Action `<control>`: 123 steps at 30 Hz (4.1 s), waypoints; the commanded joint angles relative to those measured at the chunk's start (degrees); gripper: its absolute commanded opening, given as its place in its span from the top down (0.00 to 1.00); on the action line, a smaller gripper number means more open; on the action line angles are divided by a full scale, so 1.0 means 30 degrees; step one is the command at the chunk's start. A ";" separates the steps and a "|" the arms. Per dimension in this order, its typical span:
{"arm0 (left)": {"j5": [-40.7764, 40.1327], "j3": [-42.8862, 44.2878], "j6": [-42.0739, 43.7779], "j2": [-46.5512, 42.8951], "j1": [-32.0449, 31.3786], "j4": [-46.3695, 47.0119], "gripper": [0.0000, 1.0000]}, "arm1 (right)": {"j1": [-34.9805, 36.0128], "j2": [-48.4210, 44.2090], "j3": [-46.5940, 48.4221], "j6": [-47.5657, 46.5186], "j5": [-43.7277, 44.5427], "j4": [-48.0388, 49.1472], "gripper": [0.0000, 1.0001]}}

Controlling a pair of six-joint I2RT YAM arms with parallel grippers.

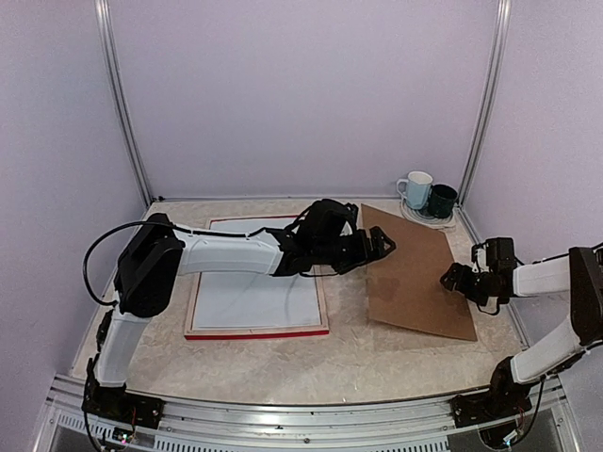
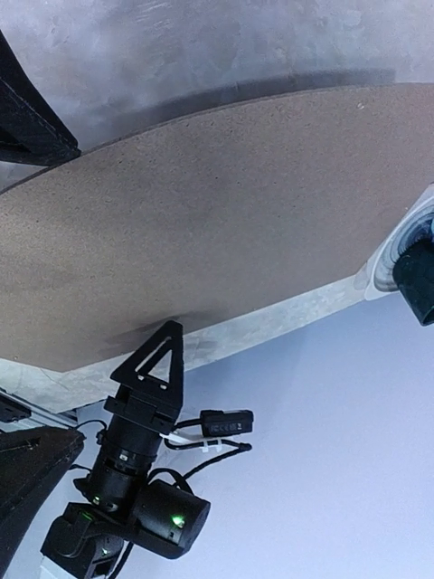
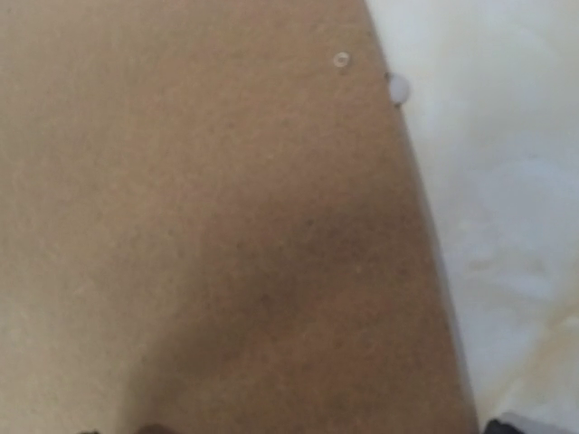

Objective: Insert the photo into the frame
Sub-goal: Pick up the backboard from the center of the board, then turn over the backboard.

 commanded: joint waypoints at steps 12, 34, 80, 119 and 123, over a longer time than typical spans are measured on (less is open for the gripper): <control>0.0642 -0.1712 -0.0074 -0.2432 -0.0403 0.2152 0.01 | 0.4134 0.1217 0.0361 0.1679 -0.3304 -0.1535 0.10; -0.0030 -0.5489 -0.0245 -0.6538 -0.0953 0.3655 0.01 | 0.8708 0.3775 0.2316 0.3147 -0.3435 -0.0235 0.10; -0.1056 -0.5327 -0.0107 -0.7472 -0.1687 0.8193 0.01 | 1.1077 0.3511 0.5469 0.4208 -0.6488 0.0469 0.09; -0.1195 -0.5717 -0.0209 -0.6623 -0.1689 0.9772 0.01 | 1.0968 0.0380 0.7041 0.3714 -0.5094 -0.2804 0.07; -0.1197 -0.6096 -0.0027 -0.7254 -0.1398 0.9601 0.01 | 1.0535 -0.0114 0.6819 0.3623 -0.5063 -0.3088 0.07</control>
